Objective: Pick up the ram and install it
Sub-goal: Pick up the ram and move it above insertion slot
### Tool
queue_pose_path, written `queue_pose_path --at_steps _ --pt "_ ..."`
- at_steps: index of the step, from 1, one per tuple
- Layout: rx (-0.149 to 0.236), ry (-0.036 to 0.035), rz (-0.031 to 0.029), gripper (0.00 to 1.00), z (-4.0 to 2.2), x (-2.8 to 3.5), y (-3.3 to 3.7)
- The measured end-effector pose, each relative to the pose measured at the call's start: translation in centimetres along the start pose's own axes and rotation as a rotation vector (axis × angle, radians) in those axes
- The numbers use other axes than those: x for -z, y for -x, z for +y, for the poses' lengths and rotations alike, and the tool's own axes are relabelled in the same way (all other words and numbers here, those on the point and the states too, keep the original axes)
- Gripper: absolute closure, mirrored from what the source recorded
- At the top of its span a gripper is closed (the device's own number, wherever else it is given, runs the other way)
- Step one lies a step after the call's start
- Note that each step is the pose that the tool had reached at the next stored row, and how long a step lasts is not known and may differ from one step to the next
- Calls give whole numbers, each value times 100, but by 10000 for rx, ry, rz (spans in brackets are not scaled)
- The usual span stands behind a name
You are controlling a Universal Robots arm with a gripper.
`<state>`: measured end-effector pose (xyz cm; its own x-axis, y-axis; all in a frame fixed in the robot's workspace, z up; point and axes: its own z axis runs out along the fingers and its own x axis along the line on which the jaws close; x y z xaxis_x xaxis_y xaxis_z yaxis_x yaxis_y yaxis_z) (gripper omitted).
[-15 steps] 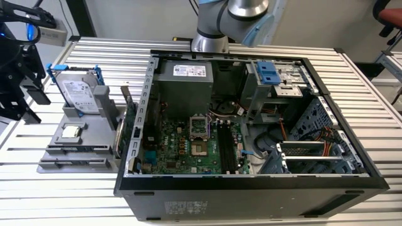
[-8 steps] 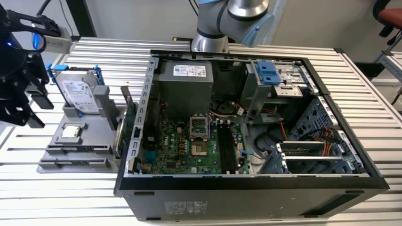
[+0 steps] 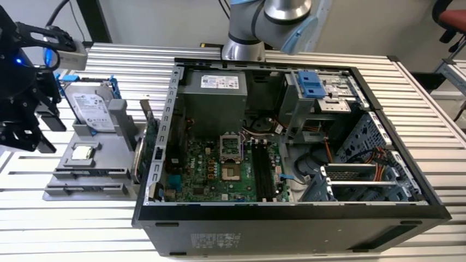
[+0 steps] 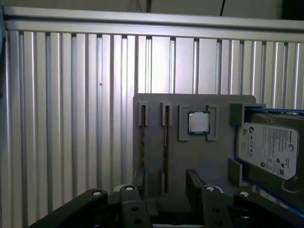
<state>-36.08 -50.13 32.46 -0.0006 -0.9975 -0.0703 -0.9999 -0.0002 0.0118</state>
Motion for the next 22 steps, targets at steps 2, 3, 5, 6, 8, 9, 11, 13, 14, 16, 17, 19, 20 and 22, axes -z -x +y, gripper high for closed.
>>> queue_pose_path --at_steps 2,3,5,6,8,9,11,13,14,16,17,19,20,22 --pt "0 0 0 0 -4 -30 -7" --pt "0 0 0 0 -6 -45 -10" --pt "-1 0 0 0 -11 -79 -14" --pt "-1 0 0 0 -13 -96 -16" --pt "0 0 0 0 -17 -132 -21" --pt "0 -1 -1 0 -19 -150 -22" --pt "0 0 0 0 -21 -171 -25" --pt "0 0 5 0 -32 -266 -34" --pt "-1 0 6 0 -34 -282 -36" --pt "0 1 8 0 -40 -325 -44" --pt "2 -1 6 0 -43 -340 -48" --pt "0 0 7 0 -47 -369 -63" --pt "0 1 8 0 -48 -383 -72" --pt "0 1 8 0 -51 -413 -91"
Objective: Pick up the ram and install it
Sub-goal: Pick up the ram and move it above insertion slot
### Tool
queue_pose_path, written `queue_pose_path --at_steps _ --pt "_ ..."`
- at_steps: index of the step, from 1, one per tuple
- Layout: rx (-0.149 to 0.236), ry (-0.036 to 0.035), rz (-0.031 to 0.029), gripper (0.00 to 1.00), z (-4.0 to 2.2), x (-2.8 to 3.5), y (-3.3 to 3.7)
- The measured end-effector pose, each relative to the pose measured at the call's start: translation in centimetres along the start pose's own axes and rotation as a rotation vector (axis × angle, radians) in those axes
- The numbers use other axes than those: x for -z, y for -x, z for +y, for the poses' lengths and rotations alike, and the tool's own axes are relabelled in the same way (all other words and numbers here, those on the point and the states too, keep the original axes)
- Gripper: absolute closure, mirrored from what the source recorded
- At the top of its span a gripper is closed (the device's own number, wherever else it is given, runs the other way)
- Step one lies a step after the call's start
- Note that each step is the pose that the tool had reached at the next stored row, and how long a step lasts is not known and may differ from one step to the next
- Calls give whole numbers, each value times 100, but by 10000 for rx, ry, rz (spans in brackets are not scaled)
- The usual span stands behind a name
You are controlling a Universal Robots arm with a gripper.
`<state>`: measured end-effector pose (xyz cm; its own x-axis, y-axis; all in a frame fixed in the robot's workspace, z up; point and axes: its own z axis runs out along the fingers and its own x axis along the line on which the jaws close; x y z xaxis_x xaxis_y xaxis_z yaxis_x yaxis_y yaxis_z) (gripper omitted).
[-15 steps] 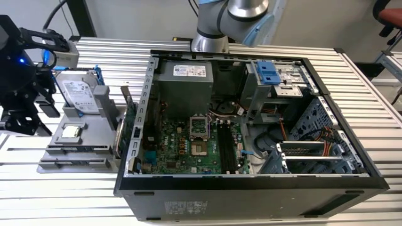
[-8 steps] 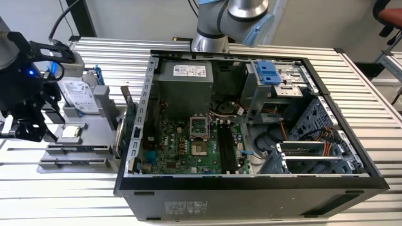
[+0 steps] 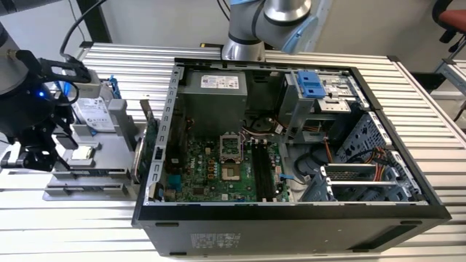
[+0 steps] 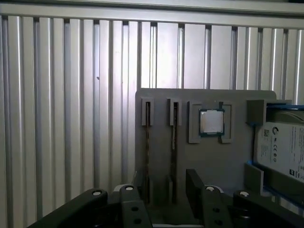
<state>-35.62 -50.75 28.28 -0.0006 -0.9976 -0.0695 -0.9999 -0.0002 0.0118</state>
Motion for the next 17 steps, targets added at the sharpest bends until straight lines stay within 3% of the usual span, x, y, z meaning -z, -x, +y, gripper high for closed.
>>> queue_pose_path --at_steps 17 --pt "-4 -1 35 0 -32 -207 -35"
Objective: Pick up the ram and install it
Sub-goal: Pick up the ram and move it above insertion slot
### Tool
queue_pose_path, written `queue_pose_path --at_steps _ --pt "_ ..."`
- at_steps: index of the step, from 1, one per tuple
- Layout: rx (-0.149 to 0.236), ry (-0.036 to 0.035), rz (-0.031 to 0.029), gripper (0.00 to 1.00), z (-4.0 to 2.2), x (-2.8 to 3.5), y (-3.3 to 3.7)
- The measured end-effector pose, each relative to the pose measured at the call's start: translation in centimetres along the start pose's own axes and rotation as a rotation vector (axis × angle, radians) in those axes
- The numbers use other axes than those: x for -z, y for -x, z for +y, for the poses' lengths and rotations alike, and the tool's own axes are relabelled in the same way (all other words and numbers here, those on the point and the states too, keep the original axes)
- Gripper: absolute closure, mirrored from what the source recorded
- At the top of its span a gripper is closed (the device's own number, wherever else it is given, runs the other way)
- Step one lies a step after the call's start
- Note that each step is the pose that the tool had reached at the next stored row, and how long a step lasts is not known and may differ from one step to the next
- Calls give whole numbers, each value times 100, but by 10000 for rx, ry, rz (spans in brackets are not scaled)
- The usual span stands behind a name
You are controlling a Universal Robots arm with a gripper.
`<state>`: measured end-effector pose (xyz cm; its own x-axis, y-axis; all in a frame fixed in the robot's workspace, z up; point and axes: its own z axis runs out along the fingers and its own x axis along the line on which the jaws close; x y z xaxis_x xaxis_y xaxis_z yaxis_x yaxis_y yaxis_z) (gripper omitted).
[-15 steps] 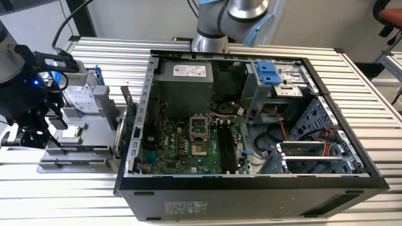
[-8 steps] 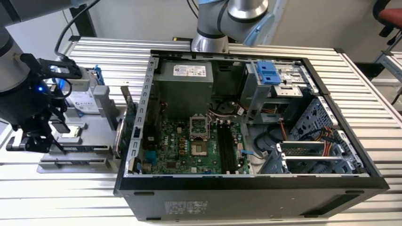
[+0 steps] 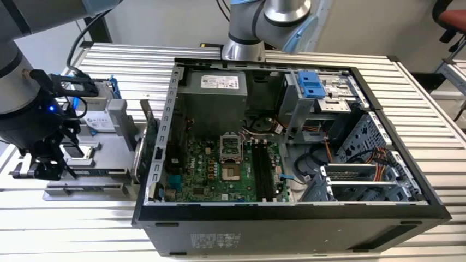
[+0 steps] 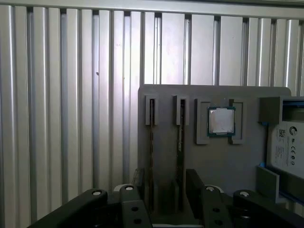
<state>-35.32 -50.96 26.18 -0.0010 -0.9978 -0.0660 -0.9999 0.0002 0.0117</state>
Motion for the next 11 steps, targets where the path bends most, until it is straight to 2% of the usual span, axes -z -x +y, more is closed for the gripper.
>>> queue_pose_path --at_steps 11 --pt "-12 -2 40 0 -20 -97 -6"
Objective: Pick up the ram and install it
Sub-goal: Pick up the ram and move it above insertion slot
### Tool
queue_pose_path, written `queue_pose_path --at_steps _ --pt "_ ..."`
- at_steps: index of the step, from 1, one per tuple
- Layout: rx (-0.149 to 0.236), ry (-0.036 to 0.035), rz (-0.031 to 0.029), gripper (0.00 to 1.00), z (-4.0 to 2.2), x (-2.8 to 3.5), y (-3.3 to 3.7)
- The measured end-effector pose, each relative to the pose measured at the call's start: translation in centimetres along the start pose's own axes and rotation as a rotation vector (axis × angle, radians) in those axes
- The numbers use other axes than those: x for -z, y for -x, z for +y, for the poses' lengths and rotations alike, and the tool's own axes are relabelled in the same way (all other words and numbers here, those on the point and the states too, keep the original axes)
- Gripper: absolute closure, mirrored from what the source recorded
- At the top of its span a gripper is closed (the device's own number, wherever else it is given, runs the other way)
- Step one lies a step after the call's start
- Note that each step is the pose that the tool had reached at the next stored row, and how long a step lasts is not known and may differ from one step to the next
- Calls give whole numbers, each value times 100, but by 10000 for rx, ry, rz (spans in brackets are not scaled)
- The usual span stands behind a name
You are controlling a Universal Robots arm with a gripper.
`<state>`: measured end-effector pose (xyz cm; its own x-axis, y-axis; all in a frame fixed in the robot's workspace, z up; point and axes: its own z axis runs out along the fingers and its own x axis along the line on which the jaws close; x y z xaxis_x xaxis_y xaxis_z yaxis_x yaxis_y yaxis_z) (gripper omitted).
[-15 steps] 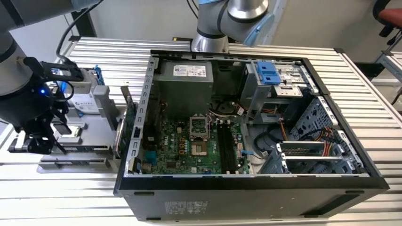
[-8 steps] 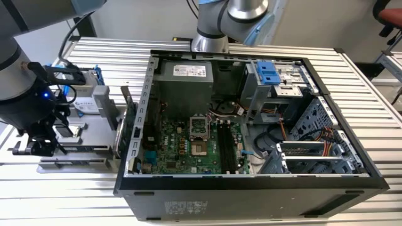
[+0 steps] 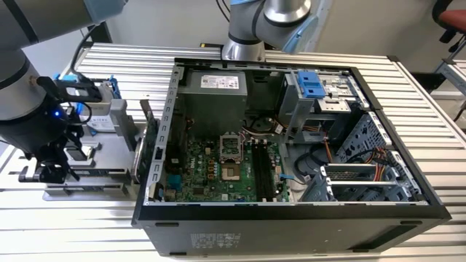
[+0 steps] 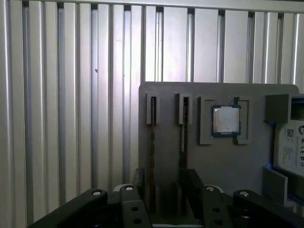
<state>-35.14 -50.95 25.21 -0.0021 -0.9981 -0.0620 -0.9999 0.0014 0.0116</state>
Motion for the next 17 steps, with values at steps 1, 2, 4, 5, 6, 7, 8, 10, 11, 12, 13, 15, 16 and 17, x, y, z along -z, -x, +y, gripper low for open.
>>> queue_pose_path --at_steps 1,2,4,5,6,7,8,10,11,12,13,15,16,17 --pt "-3 0 3 0 0 -10 -1" --pt "-4 0 3 0 -1 -22 -2" --pt "-7 1 5 0 -1 -43 -3" --pt "-9 1 5 0 -1 -55 -4" --pt "-10 0 7 0 -1 -68 -5" --pt "-14 0 9 0 -2 -81 -6" --pt "-18 0 11 0 -2 -94 -6" --pt "-28 -1 13 0 -2 -119 -8" --pt "-30 -1 15 0 -2 -132 -9" --pt "-32 -1 14 0 -2 -146 -9" --pt "-35 -2 14 0 -2 -160 -10" --pt "-40 -1 17 0 -2 -181 -12" --pt "-42 -2 16 0 -3 -192 -12" --pt "-43 -2 16 0 -3 -203 -13"
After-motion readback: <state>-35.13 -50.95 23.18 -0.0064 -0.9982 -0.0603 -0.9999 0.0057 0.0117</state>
